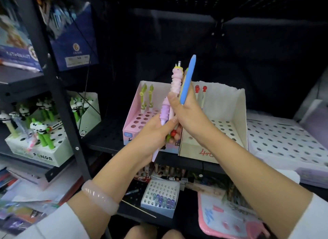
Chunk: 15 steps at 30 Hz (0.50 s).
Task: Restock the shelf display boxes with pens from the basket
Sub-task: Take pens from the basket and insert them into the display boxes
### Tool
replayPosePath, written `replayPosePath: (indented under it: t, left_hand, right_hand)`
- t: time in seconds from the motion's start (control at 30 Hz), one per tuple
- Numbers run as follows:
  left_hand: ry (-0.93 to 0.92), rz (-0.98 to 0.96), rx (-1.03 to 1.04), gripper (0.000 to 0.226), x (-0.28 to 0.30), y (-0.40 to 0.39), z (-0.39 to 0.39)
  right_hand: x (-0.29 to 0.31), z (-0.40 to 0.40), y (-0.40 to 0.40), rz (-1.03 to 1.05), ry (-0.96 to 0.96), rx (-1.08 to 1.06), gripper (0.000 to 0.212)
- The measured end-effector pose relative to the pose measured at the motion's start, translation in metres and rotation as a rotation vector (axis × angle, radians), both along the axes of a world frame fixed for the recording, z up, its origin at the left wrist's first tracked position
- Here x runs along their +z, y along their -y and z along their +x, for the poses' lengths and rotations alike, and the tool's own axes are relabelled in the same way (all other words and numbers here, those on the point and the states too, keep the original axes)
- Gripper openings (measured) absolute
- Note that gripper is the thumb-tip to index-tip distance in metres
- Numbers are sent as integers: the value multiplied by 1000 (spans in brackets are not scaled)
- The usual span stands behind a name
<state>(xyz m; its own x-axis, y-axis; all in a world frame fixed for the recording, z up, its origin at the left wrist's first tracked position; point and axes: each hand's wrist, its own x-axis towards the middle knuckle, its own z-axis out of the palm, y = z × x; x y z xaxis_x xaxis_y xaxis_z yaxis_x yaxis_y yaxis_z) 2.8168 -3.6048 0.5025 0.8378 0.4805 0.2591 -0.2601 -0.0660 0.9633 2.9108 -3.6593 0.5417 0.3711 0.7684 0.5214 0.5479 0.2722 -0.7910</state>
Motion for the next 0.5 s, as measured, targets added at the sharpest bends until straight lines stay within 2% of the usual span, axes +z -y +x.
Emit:
replayPosePath:
  t: [0.1,0.23,0.27,0.3,0.4,0.43,0.5]
  left_hand:
    - [-10,8,0,18,4,0,10]
    - [-8,-145,13,10,7,2,17]
    - [-6,-185,16,10,8,1,18]
    - [-6,-221,18,11,10,0,19]
    - [-36,-264,13,11,15,-1,19]
    - [-48,-256,7,10,16,0,20]
    - [-63,-244,-14,10,15,5,22]
  right_hand:
    - [7,13,8,78,34,-29,35]
    - [16,37,20,93,104,-267,58]
    - [18,41,26,115,215,-337,59]
    - [20,44,33,139,404,-403,58]
    - [12,56,44,86,1136,-435,41]
    - [10,58,46,39,1246,-411,37]
    - [7,60,46,24,1298,-411,32]
